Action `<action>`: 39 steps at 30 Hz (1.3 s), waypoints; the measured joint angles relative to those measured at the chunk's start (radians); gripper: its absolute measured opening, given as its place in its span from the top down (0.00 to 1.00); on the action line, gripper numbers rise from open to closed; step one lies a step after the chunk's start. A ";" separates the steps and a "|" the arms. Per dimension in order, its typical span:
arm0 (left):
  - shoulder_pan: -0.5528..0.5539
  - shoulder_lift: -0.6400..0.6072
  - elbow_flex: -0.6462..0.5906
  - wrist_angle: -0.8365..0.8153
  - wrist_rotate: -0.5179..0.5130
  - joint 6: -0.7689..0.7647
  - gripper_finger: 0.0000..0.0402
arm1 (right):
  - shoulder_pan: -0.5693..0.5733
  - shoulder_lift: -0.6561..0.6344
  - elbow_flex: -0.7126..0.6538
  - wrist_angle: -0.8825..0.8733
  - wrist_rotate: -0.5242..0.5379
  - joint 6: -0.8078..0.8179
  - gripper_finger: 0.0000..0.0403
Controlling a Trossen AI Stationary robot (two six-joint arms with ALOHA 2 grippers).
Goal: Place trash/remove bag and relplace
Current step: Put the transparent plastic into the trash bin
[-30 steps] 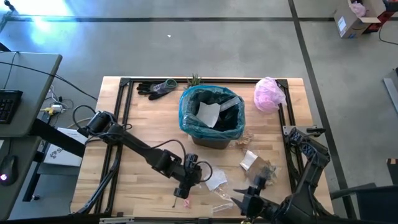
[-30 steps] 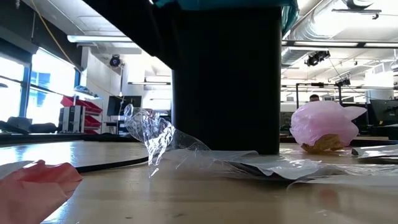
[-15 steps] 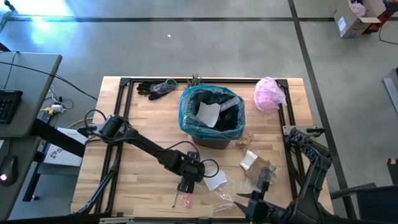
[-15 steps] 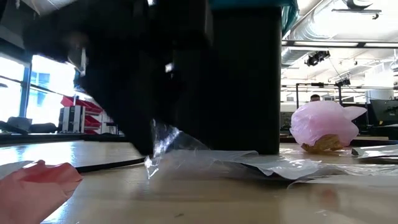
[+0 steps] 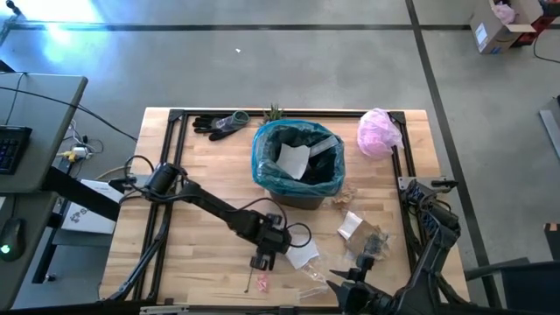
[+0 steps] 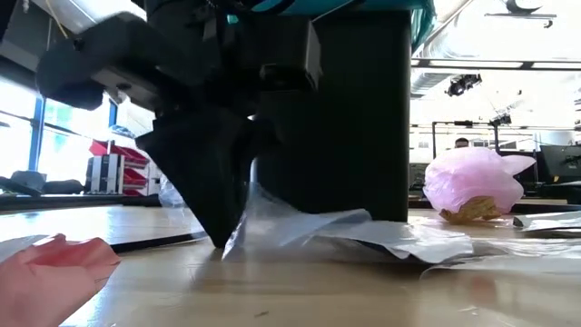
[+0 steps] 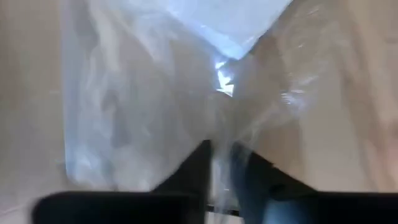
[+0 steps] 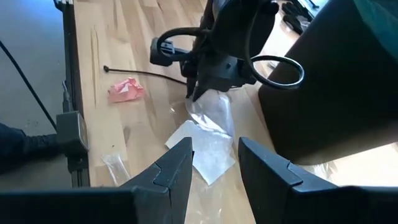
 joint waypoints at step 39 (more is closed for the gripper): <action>-0.062 -0.058 0.566 -0.540 -0.063 0.152 1.00 | -0.002 0.003 0.000 -0.005 0.159 0.040 0.71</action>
